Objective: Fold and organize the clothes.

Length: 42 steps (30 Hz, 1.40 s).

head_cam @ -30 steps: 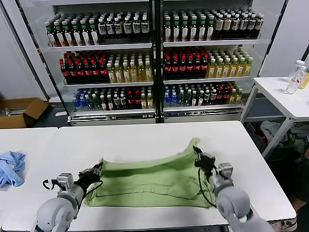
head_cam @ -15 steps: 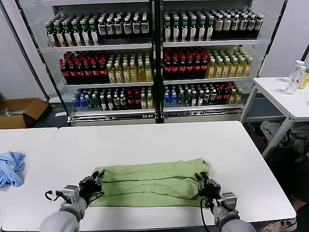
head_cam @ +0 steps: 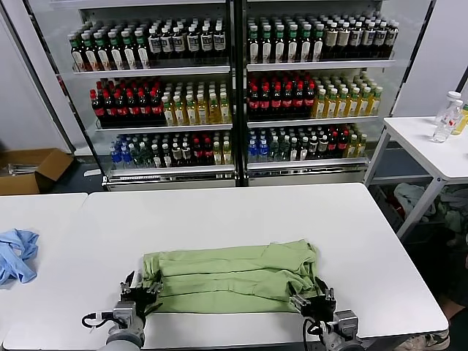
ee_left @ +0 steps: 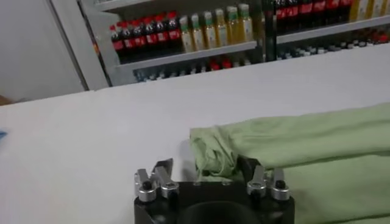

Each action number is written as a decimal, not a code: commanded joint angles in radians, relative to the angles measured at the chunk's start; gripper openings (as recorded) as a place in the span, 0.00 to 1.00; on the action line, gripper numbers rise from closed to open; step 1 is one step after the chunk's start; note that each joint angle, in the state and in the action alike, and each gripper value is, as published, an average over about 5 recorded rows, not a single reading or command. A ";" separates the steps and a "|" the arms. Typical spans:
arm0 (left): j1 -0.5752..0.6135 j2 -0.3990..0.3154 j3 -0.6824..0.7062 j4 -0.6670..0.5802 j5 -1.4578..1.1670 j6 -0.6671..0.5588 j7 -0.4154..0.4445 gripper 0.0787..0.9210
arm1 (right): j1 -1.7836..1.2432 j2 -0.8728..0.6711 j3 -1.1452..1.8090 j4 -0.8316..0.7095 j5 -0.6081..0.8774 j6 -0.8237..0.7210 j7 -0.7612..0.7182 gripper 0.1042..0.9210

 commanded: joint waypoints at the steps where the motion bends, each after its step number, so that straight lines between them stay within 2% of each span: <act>1: 0.041 -0.045 0.010 0.027 -0.037 -0.045 0.004 0.61 | -0.021 0.003 0.005 0.012 -0.014 -0.004 0.002 0.88; 7: 0.043 -0.007 -0.044 0.019 -0.128 -0.057 0.038 0.40 | -0.018 -0.011 0.018 0.025 -0.001 0.002 0.006 0.88; 11: 0.041 0.024 -0.110 0.007 -0.157 -0.058 0.032 0.27 | -0.017 -0.020 0.027 0.030 0.008 0.008 0.008 0.88; 17: 0.046 0.092 -0.326 -0.031 -0.166 -0.066 0.027 0.08 | -0.003 -0.032 0.023 0.037 0.020 0.012 0.013 0.88; 22: 0.046 0.208 -0.548 -0.063 -0.157 -0.084 0.031 0.05 | 0.010 -0.045 0.021 0.043 0.030 0.016 0.015 0.88; 26: 0.046 0.245 -0.612 -0.129 -0.256 -0.073 0.041 0.05 | 0.007 -0.054 0.021 0.048 0.033 0.021 0.015 0.88; 29: 0.056 0.200 -0.559 -0.238 -0.448 -0.032 0.057 0.05 | 0.000 -0.058 0.023 0.051 0.032 0.026 0.015 0.88; 34: 0.030 0.063 -0.352 -0.362 -0.751 0.040 0.056 0.05 | -0.013 -0.064 0.027 0.058 0.027 0.032 0.013 0.88; 38: -0.012 -0.008 -0.165 -0.357 -0.826 0.056 0.062 0.05 | -0.024 -0.066 0.033 0.067 0.024 0.036 0.012 0.88; 42: -0.045 -0.048 -0.021 -0.282 -0.731 0.052 0.076 0.05 | -0.029 -0.066 0.041 0.071 0.022 0.040 0.011 0.88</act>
